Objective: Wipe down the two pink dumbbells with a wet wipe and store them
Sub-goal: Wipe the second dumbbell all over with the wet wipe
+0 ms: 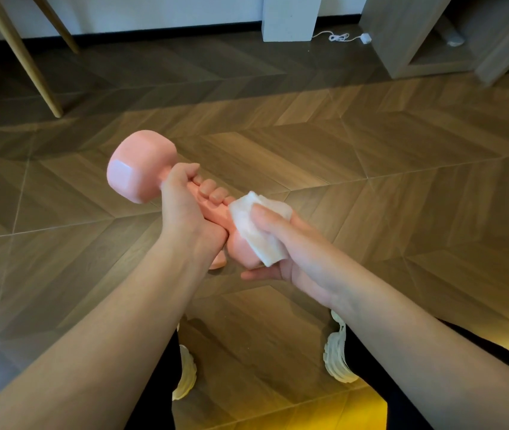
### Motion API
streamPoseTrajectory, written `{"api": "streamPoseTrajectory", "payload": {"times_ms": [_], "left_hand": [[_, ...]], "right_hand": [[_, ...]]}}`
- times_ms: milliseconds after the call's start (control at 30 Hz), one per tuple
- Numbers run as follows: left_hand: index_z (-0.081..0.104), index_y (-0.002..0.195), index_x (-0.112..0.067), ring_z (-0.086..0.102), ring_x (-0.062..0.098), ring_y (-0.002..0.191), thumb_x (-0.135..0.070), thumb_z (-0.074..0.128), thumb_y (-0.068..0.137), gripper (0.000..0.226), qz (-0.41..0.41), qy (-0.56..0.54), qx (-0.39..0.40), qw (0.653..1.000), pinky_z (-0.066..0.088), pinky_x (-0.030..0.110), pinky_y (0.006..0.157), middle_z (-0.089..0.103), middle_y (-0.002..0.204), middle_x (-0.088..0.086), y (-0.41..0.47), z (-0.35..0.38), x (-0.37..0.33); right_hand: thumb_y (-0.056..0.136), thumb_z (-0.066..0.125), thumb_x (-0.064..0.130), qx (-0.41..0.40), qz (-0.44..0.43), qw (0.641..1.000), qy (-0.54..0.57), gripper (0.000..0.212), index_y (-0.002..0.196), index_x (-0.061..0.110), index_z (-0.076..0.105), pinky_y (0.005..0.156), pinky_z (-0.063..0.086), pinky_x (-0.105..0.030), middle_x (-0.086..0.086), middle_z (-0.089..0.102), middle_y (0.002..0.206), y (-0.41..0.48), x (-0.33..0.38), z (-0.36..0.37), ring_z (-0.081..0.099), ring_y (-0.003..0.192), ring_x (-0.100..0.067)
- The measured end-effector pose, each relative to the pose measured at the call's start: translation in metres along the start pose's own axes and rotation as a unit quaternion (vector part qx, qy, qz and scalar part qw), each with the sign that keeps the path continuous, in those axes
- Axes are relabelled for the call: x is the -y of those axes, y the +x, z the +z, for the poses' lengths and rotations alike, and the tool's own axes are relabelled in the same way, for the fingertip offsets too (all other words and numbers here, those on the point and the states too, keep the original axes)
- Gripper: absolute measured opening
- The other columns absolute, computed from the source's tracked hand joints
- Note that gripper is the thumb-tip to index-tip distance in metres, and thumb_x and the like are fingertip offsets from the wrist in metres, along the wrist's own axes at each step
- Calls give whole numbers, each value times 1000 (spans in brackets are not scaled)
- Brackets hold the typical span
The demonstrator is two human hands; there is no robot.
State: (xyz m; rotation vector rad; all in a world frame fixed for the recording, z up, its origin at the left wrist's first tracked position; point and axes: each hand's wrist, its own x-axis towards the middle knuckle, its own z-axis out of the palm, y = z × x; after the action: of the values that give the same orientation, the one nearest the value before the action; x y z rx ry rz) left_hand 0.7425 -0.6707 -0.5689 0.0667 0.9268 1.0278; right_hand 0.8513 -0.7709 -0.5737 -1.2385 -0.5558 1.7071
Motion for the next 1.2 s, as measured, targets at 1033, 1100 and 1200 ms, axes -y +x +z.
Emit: {"api": "streamPoseTrajectory", "payload": {"times_ms": [1033,1100,1200], "left_hand": [[40,66,-19,38,10,41,-17,58,89,29,-11,1,-20,1000,39,20,47,38,51,-6,5,0,1],[42,63,-18,45,12,44,-19,59,88,31,-4,14,-38,999,43,23,52,44,52,-4,5,-1,0],[41,65,-18,43,12,44,-22,60,90,31,-5,20,-53,998,41,23,53,41,51,-4,5,-2,0]], "right_hand": [[99,48,44,20,27,999,-7,48,140,21,39,68,61,-40,-22,70,104,-3,1,-5,69,85,-35],[97,55,34,52,22,998,12,48,141,21,39,75,60,-42,-18,70,110,-6,1,-9,70,93,-35],[91,67,19,22,-8,1000,6,53,138,28,44,76,59,-39,-7,68,121,-6,-1,-9,72,98,-30]]}}
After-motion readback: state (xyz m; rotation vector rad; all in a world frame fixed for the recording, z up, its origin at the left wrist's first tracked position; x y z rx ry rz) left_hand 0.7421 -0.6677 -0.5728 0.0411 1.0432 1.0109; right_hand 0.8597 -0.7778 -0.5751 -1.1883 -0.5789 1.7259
